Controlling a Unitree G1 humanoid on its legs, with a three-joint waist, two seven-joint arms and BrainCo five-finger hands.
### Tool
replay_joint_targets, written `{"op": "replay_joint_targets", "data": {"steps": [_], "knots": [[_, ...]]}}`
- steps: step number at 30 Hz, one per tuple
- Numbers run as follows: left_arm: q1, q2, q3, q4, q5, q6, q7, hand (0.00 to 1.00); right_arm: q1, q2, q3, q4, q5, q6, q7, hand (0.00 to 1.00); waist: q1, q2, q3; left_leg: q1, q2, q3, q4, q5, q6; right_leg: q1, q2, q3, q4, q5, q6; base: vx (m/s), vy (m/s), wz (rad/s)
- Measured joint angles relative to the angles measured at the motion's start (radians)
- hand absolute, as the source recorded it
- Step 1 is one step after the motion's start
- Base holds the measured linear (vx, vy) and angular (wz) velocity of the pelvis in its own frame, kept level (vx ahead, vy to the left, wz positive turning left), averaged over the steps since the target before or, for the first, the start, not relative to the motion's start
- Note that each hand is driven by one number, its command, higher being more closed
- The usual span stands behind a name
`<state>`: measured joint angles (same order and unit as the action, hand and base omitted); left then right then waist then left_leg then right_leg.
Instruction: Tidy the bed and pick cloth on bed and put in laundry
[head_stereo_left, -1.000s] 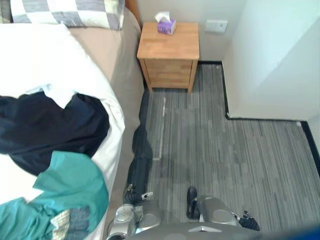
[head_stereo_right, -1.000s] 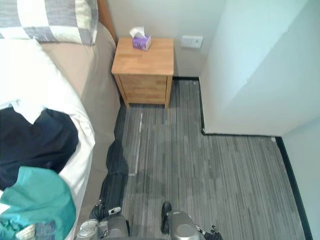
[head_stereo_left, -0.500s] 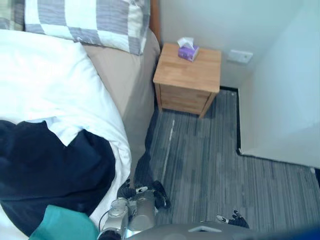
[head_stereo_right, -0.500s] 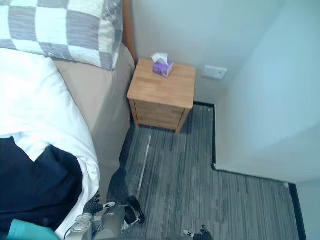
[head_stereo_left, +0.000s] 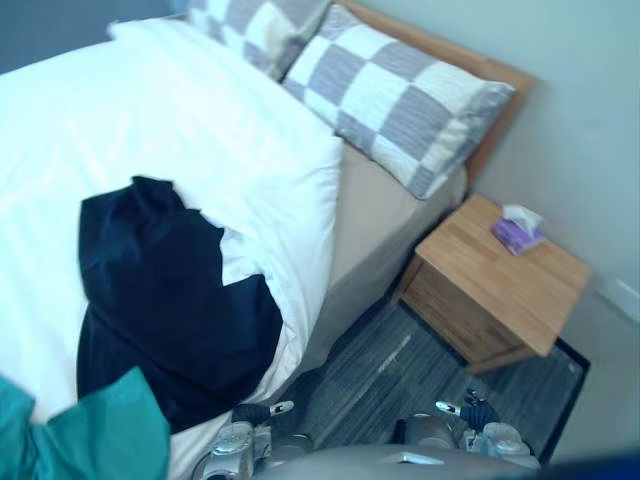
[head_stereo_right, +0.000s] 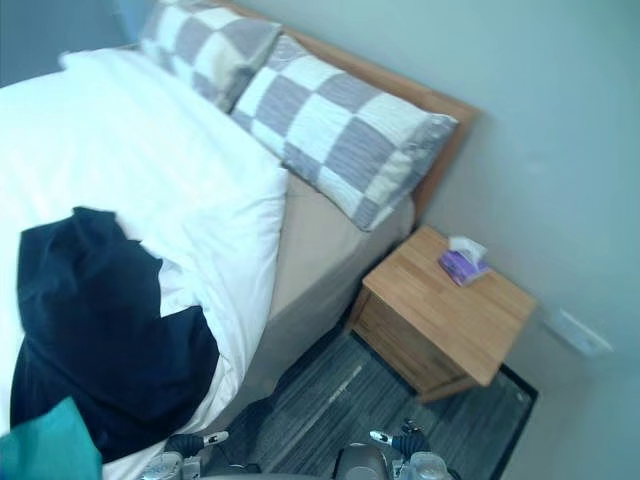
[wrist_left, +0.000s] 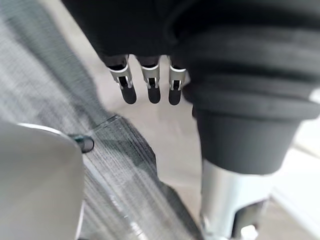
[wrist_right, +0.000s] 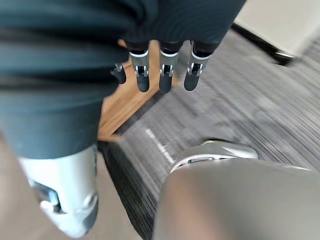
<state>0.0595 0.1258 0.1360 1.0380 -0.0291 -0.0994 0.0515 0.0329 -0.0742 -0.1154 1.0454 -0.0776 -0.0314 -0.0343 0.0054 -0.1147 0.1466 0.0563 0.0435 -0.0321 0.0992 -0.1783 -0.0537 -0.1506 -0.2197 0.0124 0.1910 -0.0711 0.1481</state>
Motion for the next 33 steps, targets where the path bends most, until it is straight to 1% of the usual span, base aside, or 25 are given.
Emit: {"op": "replay_joint_targets", "data": {"steps": [1,2,3,4,5,6,7,8,11,13,15,16,17,18,20,21,23,24,27,30,33], "knots": [[-0.008,-0.015,0.001,0.005,-0.002,0.003,0.003,0.00,0.001,0.005,0.002,0.012,0.004,0.002,0.000,0.00,0.005,0.013,0.008,-0.001,0.022,-0.035,-0.004,0.000,-0.008,-0.002,0.015,-0.032,0.024,-0.032,-0.012,0.15,-0.481,1.39],[-0.004,-0.037,0.002,-0.004,0.001,-0.005,0.001,0.00,0.001,0.003,-0.001,0.009,0.015,0.001,-0.006,0.00,0.013,0.042,0.004,-0.036,0.040,-0.045,0.033,0.004,-0.016,0.014,0.044,-0.048,0.020,-0.077,-0.011,0.19,-0.363,1.32],[-0.003,-0.058,0.002,-0.004,0.001,-0.007,0.001,0.00,0.001,-0.013,0.002,-0.008,0.019,-0.004,-0.006,0.00,0.007,0.090,0.012,-0.041,0.063,-0.079,0.038,0.005,-0.022,0.045,0.101,-0.052,0.026,-0.102,-0.035,0.20,-0.325,1.37],[-0.003,-0.063,0.003,-0.001,0.001,-0.004,0.001,0.00,0.001,-0.018,0.002,-0.009,0.019,-0.008,-0.006,0.00,0.003,0.101,0.015,-0.036,0.082,-0.090,0.025,-0.003,-0.037,0.055,0.121,-0.059,0.038,-0.110,-0.049,0.18,-0.313,1.45],[-0.003,-0.072,0.020,-0.001,0.001,-0.004,0.001,0.00,0.000,-0.020,0.007,-0.005,0.017,-0.006,-0.006,0.00,0.011,0.100,0.012,-0.025,0.096,-0.142,-0.011,0.019,-0.060,0.065,0.128,-0.110,0.072,-0.136,-0.071,0.13,-0.244,1.10],[-0.003,-0.076,0.028,-0.002,0.002,-0.005,0.001,0.00,0.004,-0.019,0.009,-0.005,0.017,-0.006,-0.006,0.00,0.015,0.099,0.012,-0.020,0.102,-0.164,-0.026,0.030,-0.062,0.077,0.129,-0.137,0.078,-0.143,-0.079,0.19,-0.283,1.34],[-0.004,-0.078,0.030,-0.001,0.002,-0.005,0.001,0.00,0.005,-0.019,0.017,-0.005,0.017,-0.006,-0.006,0.00,0.011,0.099,0.010,-0.019,0.115,-0.203,-0.042,0.042,-0.070,0.101,0.135,-0.181,0.086,-0.151,-0.093,0.24,-0.232,1.22],[-0.003,-0.079,0.030,-0.001,0.001,-0.005,0.002,0.00,0.002,-0.018,0.044,-0.006,0.016,-0.007,-0.006,0.00,0.013,0.105,0.005,-0.021,0.127,-0.231,-0.054,0.052,-0.077,0.121,0.150,-0.200,0.086,-0.158,-0.100,0.24,-0.215,1.12],[0.000,-0.074,0.026,-0.001,0.000,-0.015,0.003,0.00,-0.001,-0.005,0.094,-0.005,0.014,-0.009,0.002,0.00,0.019,0.093,-0.015,-0.044,0.136,-0.253,-0.063,0.069,-0.088,0.152,0.167,-0.210,0.043,-0.157,-0.101,0.23,-0.105,0.78],[0.001,-0.070,0.021,-0.001,0.000,-0.018,0.005,0.00,-0.001,0.009,0.113,0.001,0.014,-0.009,0.004,0.00,0.024,0.088,-0.018,-0.054,0.125,-0.243,-0.063,0.082,-0.092,0.177,0.157,-0.241,0.021,-0.157,-0.101,0.12,-0.003,0.60],[0.000,-0.061,-0.005,-0.002,0.000,-0.020,0.021,0.00,-0.001,0.026,0.112,0.011,0.014,-0.017,0.003,0.00,0.011,0.065,-0.031,-0.096,0.088,-0.161,-0.061,0.142,-0.083,0.179,0.115,-0.287,0.005,-0.156,-0.099,0.09,0.027,0.77],[-0.001,-0.051,-0.028,-0.003,0.000,-0.020,0.023,0.00,-0.002,0.027,0.103,0.014,0.014,-0.019,0.003,0.00,0.007,0.061,-0.033,-0.112,0.075,-0.060,-0.060,0.171,-0.069,0.181,0.093,-0.309,-0.004,-0.149,-0.094,0.06,0.053,0.79],[-0.003,-0.051,-0.045,-0.004,-0.004,-0.020,0.026,0.00,-0.002,0.026,0.081,0.023,0.015,-0.019,0.002,0.00,0.007,0.065,-0.030,-0.114,0.073,0.049,-0.060,0.176,-0.061,0.192,0.088,-0.320,-0.004,-0.147,-0.094,0.05,0.064,0.82],[-0.003,-0.049,-0.060,-0.004,-0.002,-0.020,0.034,0.00,-0.003,0.029,0.065,0.035,0.016,-0.018,0.000,0.00,0.009,0.066,-0.030,-0.108,0.073,0.136,-0.064,0.184,-0.050,0.210,0.087,-0.336,-0.008,-0.147,-0.094,0.02,0.048,0.54],[-0.003,-0.045,-0.074,-0.003,-0.001,-0.020,0.036,0.00,0.001,0.034,0.041,0.041,0.017,-0.018,-0.001,0.00,0.006,0.064,-0.030,-0.088,0.073,0.201,-0.084,0.200,-0.039,0.233,0.089,-0.339,-0.013,-0.147,-0.093,-0.01,0.026,0.29],[-0.003,-0.043,-0.080,-0.003,0.000,-0.019,0.035,0.00,0.002,0.034,0.037,0.041,0.019,-0.018,-0.002,0.00,0.006,0.064,-0.030,-0.073,0.072,0.201,-0.103,0.210,-0.041,0.238,0.090,-0.339,-0.014,-0.147,-0.093,-0.04,-0.001,0.05],[-0.001,-0.040,-0.097,0.005,0.007,-0.014,0.032,0.00,0.004,0.037,0.005,0.040,0.042,-0.017,-0.004,0.00,-0.006,0.067,-0.029,-0.030,0.070,0.205,-0.185,0.261,-0.044,0.245,0.097,-0.332,-0.022,-0.147,-0.093,-0.08,-0.038,-0.07],[0.000,-0.037,-0.097,0.006,0.012,-0.010,0.029,0.00,0.004,0.038,-0.015,0.035,0.064,-0.016,-0.009,0.00,-0.017,0.071,-0.026,-0.025,0.071,0.212,-0.200,0.270,-0.042,0.246,0.099,-0.331,-0.026,-0.147,-0.093,-0.10,-0.033,-0.08],[0.001,-0.035,-0.098,0.010,0.012,0.002,0.020,0.00,0.014,0.041,-0.075,0.033,0.122,-0.015,-0.016,0.00,-0.031,0.075,-0.025,-0.017,0.072,0.242,-0.205,0.271,-0.041,0.249,0.102,-0.312,-0.039,-0.147,-0.094,-0.13,-0.008,-0.15],[-0.002,-0.033,-0.097,0.028,0.009,0.005,0.020,0.00,0.016,0.045,-0.107,0.032,0.173,-0.011,-0.022,0.00,-0.045,0.076,-0.022,-0.006,0.076,0.275,-0.205,0.269,-0.039,0.249,0.105,-0.295,-0.056,-0.138,-0.102,-0.16,0.045,-0.20],[-0.005,-0.032,-0.096,0.043,0.007,0.006,0.020,0.00,0.025,0.057,-0.150,0.030,0.227,-0.007,-0.034,0.00,-0.046,0.079,-0.025,-0.005,0.078,0.312,-0.205,0.252,-0.037,0.250,0.113,-0.269,-0.084,-0.123,-0.086,-0.13,0.059,-0.29]]}}
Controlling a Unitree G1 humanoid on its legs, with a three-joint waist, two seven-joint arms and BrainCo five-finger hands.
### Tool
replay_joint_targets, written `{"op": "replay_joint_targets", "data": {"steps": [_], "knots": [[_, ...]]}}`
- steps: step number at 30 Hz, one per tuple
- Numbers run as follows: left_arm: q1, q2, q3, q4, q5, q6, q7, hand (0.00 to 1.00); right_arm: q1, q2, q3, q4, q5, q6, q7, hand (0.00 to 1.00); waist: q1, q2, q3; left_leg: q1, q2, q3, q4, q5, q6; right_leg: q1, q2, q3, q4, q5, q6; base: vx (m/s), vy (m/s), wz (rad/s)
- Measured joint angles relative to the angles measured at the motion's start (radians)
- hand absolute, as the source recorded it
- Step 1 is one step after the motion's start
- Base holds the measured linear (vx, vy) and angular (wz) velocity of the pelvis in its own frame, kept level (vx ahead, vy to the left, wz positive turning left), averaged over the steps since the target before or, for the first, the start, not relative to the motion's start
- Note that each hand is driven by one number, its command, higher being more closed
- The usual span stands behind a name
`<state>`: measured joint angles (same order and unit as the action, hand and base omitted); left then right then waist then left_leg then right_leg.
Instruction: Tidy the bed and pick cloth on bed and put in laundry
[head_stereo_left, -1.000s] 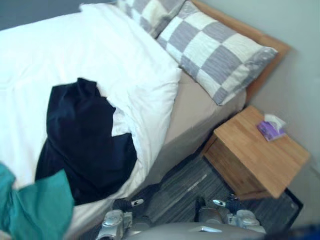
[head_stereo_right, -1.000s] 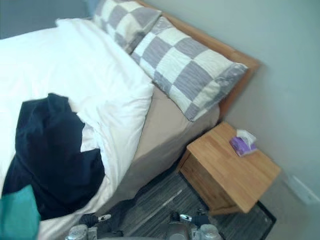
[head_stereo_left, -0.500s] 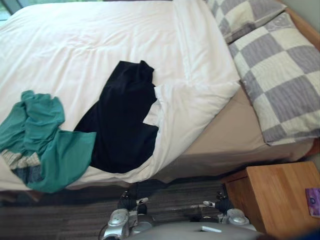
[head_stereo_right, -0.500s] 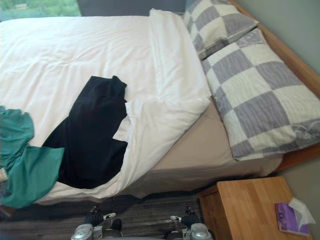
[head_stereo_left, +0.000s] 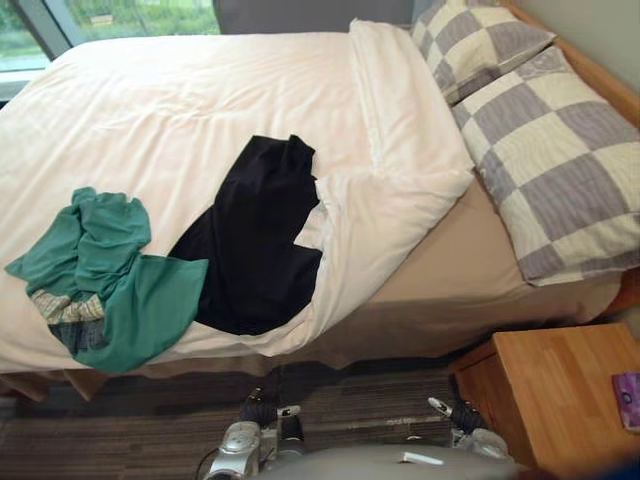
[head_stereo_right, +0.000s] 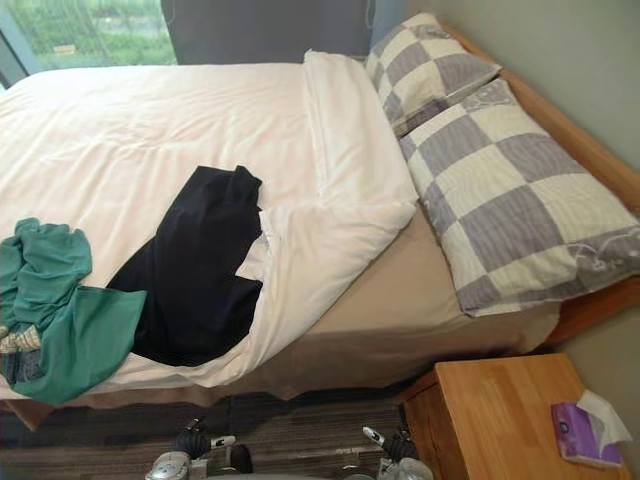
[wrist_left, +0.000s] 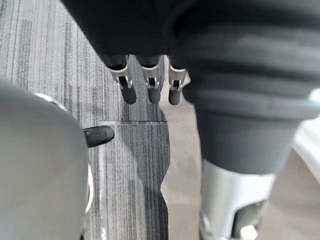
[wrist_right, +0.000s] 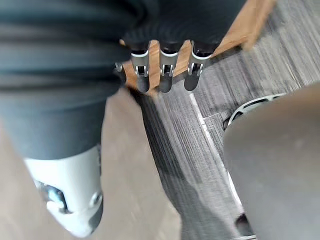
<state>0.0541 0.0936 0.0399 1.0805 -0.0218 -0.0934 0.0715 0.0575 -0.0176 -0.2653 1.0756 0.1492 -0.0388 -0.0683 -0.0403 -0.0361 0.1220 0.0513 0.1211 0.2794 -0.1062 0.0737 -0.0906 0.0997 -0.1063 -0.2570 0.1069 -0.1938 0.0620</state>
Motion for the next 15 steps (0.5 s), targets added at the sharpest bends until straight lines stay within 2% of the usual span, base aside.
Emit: {"op": "replay_joint_targets", "data": {"steps": [3,6,8,10,11,14,15], "knots": [[-0.003,0.003,0.000,0.002,-0.002,0.012,0.000,0.00,0.001,0.003,-0.064,0.006,0.055,0.014,-0.046,0.00,-0.004,0.000,0.001,-0.002,-0.007,0.019,0.000,-0.008,0.011,0.008,-0.005,0.011,-0.028,0.007,0.012,-0.01,0.064,-0.06],[-0.006,0.004,0.012,0.002,-0.003,0.025,-0.009,0.00,0.008,-0.026,-0.146,-0.002,0.088,0.025,-0.055,0.00,-0.002,-0.002,0.000,-0.002,-0.026,0.019,0.000,-0.018,0.024,0.018,-0.027,0.014,-0.035,0.019,0.029,0.09,0.070,0.04],[-0.001,0.005,0.034,-0.001,-0.003,0.022,-0.026,0.00,-0.016,-0.088,-0.222,-0.118,0.106,0.039,-0.057,0.00,-0.004,0.001,0.001,-0.001,-0.047,0.033,0.000,-0.016,0.031,0.016,-0.044,0.026,-0.035,0.036,0.030,0.16,0.082,-0.10],[0.004,0.013,0.042,-0.002,-0.003,0.016,-0.029,0.00,-0.035,-0.153,-0.242,-0.274,0.106,0.036,-0.073,0.00,-0.009,0.000,0.001,-0.001,-0.061,0.039,0.000,-0.024,0.038,0.014,-0.057,0.031,-0.039,0.039,0.034,0.16,0.088,-0.08],[0.007,0.022,0.042,-0.003,-0.003,0.010,-0.030,0.00,-0.059,-0.205,-0.247,-0.359,0.102,0.023,-0.093,0.00,-0.011,-0.003,0.002,0.001,-0.068,0.039,0.000,-0.030,0.039,0.013,-0.063,0.033,-0.041,0.039,0.036,0.11,0.057,0.02],[0.017,0.039,0.038,-0.008,-0.003,0.000,-0.030,0.00,-0.131,-0.279,-0.277,-0.440,0.097,-0.002,-0.124,0.00,-0.021,-0.009,0.004,0.001,-0.071,0.037,0.001,-0.030,0.039,0.013,-0.065,0.032,-0.041,0.043,0.041,0.13,0.028,0.07],[0.030,0.047,0.037,-0.022,-0.003,-0.002,-0.031,0.00,-0.182,-0.308,-0.280,-0.479,0.062,-0.006,-0.143,0.00,-0.022,-0.013,0.003,0.000,-0.069,0.036,0.001,-0.030,0.038,0.014,-0.062,0.032,-0.038,0.044,0.040,0.12,-0.002,0.10]]}}
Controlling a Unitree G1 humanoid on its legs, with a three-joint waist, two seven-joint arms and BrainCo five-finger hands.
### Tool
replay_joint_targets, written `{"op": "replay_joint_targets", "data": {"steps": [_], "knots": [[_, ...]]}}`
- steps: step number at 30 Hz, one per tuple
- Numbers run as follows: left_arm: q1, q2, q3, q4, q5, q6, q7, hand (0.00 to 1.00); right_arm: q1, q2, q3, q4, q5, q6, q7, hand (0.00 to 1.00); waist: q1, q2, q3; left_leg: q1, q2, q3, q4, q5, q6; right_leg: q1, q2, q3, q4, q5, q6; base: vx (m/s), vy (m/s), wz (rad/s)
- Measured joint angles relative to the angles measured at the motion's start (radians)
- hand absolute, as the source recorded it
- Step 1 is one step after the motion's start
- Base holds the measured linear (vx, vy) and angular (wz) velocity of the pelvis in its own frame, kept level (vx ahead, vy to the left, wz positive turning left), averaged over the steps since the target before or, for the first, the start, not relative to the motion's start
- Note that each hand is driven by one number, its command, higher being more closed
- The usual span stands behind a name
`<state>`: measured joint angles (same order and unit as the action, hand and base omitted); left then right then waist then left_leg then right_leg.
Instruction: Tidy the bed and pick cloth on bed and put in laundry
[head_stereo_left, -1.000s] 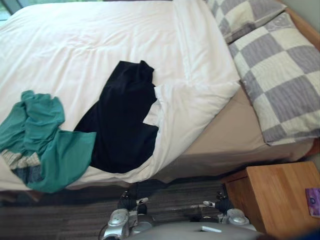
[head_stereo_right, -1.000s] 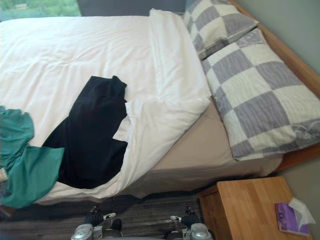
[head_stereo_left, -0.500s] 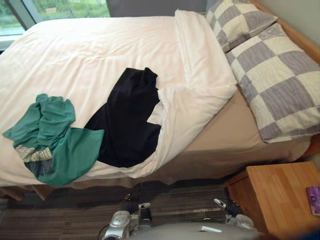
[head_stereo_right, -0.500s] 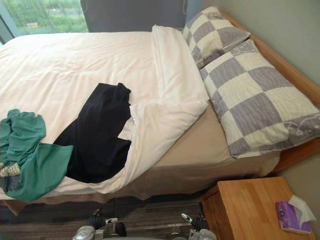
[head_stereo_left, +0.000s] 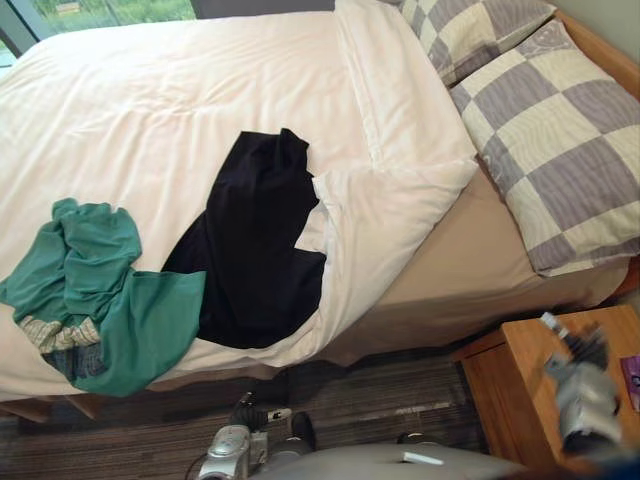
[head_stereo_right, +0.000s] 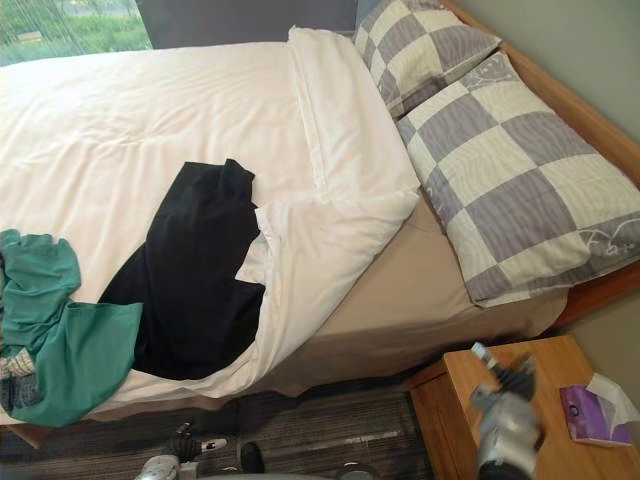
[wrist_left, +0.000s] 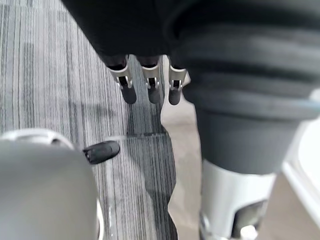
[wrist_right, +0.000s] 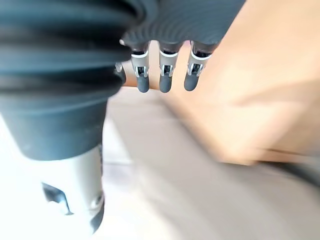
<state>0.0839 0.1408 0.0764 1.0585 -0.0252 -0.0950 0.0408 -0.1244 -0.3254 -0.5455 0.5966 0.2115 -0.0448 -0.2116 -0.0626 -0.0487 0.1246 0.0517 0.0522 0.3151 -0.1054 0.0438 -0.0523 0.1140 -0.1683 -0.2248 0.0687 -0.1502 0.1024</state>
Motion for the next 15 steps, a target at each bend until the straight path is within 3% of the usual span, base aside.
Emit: {"op": "replay_joint_targets", "data": {"steps": [5,15], "knots": [[0.018,0.002,-0.004,-0.020,0.000,-0.004,-0.007,0.00,-0.073,-0.021,0.019,-0.081,-0.077,-0.003,-0.020,0.00,-0.002,0.001,-0.001,-0.010,0.011,-0.033,0.000,0.008,-0.012,-0.001,0.016,-0.012,0.017,0.001,-0.001,0.06,-0.029,0.19],[0.025,0.005,-0.007,-0.055,0.001,-0.004,-0.022,0.00,-0.280,-0.129,0.187,-0.192,-0.211,-0.007,-0.040,0.00,-0.001,0.002,0.012,-0.077,0.018,-0.107,-0.001,0.046,-0.010,-0.033,0.023,-0.065,0.020,0.006,-0.007,-0.03,-0.016,0.18]]}}
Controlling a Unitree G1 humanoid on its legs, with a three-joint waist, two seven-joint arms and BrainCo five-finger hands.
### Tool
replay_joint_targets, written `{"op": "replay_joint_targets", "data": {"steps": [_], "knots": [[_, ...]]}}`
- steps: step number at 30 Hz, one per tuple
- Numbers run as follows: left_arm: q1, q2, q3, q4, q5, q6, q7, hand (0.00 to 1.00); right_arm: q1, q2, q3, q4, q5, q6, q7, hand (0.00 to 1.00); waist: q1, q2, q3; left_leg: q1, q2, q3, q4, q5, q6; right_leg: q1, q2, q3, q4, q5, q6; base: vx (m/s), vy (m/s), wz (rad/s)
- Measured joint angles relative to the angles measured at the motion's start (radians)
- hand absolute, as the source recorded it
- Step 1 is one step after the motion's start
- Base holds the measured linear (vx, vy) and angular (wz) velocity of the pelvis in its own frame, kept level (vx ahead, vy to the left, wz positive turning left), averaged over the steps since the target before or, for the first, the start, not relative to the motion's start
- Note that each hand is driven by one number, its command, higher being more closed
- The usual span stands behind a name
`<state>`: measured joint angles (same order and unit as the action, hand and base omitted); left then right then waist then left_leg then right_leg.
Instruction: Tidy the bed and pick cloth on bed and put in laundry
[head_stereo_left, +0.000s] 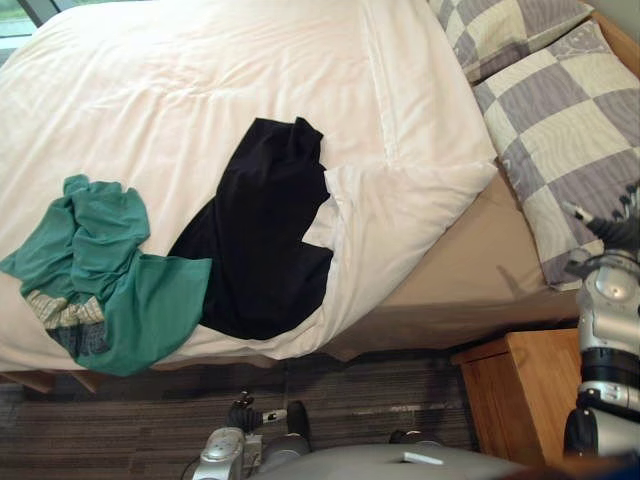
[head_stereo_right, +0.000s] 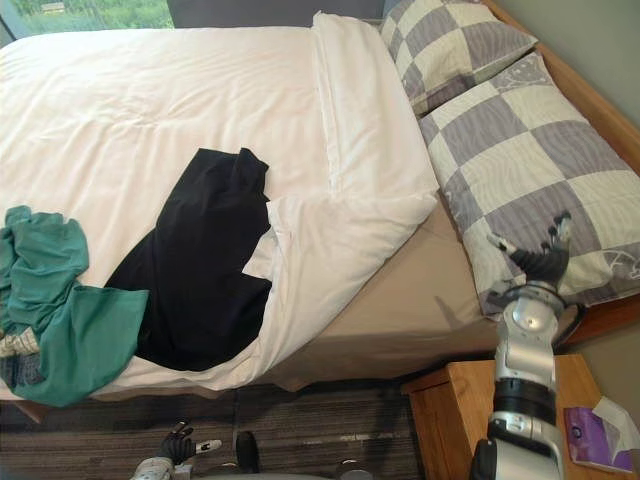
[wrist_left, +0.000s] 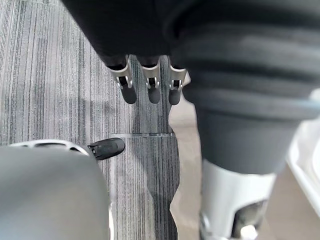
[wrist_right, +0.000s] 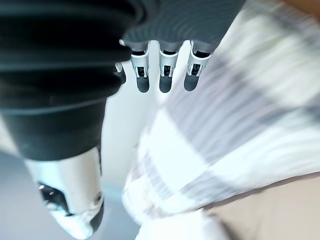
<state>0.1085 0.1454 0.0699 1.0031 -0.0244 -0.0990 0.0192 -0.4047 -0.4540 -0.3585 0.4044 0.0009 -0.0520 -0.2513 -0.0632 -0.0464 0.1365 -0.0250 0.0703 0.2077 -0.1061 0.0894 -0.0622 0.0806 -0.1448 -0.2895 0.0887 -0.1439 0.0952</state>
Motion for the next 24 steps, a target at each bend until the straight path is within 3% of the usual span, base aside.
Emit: {"op": "replay_joint_targets", "data": {"steps": [7,14,18,21,24], "knots": [[-0.011,0.001,0.001,-0.034,-0.002,-0.004,0.001,0.00,-0.135,0.000,0.121,-0.034,-0.093,0.002,0.001,0.00,0.026,0.011,0.049,-0.072,-0.021,-0.043,0.000,0.020,0.014,-0.035,-0.017,-0.032,-0.018,-0.003,-0.002,-0.11,0.041,0.21],[-0.015,0.024,0.000,-0.045,-0.004,-0.004,0.011,0.00,-0.259,-0.001,0.227,-0.022,-0.189,0.014,0.004,0.00,0.055,-0.005,0.101,-0.108,-0.056,-0.078,0.001,0.045,0.049,-0.041,-0.039,-0.073,-0.030,0.014,0.018,0.02,0.047,0.20],[-0.025,0.024,-0.001,-0.047,-0.006,-0.005,0.016,0.00,-0.377,-0.043,0.293,0.019,-0.224,0.024,0.004,0.00,0.074,-0.001,0.118,-0.152,-0.052,-0.083,0.007,0.067,0.052,-0.075,-0.031,-0.077,-0.031,0.038,0.005,0.03,0.026,0.17],[-0.031,0.022,-0.020,-0.047,-0.008,-0.017,0.029,0.00,-0.455,-0.080,0.341,0.028,-0.272,0.024,0.003,0.00,0.085,0.013,0.130,-0.171,-0.044,-0.087,0.007,0.086,0.035,-0.090,-0.028,-0.076,-0.026,0.053,-0.008,-0.04,0.030,0.11],[-0.041,0.017,-0.022,-0.047,-0.026,-0.026,0.031,0.00,-0.540,-0.107,0.396,0.036,-0.322,0.023,0.002,0.00,0.088,0.032,0.142,-0.207,-0.030,-0.087,0.006,0.092,0.042,-0.134,-0.014,-0.061,-0.018,0.057,-0.010,-0.09,0.016,-0.10]]}}
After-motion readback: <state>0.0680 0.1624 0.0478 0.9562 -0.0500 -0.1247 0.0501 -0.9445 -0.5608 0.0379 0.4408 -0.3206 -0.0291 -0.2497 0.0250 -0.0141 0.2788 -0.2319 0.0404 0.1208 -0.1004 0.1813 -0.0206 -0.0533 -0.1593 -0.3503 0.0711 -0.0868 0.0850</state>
